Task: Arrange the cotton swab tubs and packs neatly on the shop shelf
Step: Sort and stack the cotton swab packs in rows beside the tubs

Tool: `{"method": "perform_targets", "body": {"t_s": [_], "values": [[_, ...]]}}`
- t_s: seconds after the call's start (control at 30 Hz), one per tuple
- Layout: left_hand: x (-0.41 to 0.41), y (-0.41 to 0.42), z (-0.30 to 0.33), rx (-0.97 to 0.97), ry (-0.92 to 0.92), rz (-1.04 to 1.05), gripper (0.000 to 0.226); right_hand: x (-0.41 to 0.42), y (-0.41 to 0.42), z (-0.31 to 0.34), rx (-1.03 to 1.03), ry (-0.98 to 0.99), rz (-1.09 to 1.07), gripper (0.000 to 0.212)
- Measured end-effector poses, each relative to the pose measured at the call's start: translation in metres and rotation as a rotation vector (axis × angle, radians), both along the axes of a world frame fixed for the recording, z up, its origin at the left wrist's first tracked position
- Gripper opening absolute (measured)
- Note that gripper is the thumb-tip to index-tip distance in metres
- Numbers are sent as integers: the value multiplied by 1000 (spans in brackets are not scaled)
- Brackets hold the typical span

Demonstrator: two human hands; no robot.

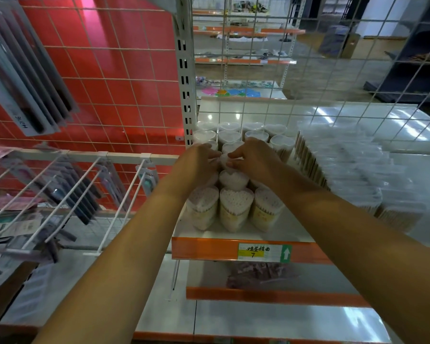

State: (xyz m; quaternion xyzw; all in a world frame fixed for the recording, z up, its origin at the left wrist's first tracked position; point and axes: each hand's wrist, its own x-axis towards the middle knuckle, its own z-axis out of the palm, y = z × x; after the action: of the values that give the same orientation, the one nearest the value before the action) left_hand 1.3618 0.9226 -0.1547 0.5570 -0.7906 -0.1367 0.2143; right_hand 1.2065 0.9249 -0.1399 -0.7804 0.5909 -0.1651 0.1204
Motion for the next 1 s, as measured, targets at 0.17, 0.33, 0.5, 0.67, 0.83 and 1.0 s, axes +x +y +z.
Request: {"method": "perform_targets", "body": {"t_s": [0.17,0.33,0.5,0.67,0.83,1.0], "values": [[1,1,0,26,30,-59,34,-4,-2,-4,-41,11,43,27],[3,-3,7,-11,95,-39,24,-8,-14,-3,-150,-74,-69,29],[10,-12,14,23,38,25,32,-14,-31,2,-61,-97,-38,36],[14,-18,14,82,-97,23,36,-19,-41,1,23,-86,-17,29],[11,-16,13,73,-89,44,35,-19,-44,-6,-106,21,-16,26],[11,-14,12,60,-56,41,34,-18,-43,-9,-179,116,-4,28]]}}
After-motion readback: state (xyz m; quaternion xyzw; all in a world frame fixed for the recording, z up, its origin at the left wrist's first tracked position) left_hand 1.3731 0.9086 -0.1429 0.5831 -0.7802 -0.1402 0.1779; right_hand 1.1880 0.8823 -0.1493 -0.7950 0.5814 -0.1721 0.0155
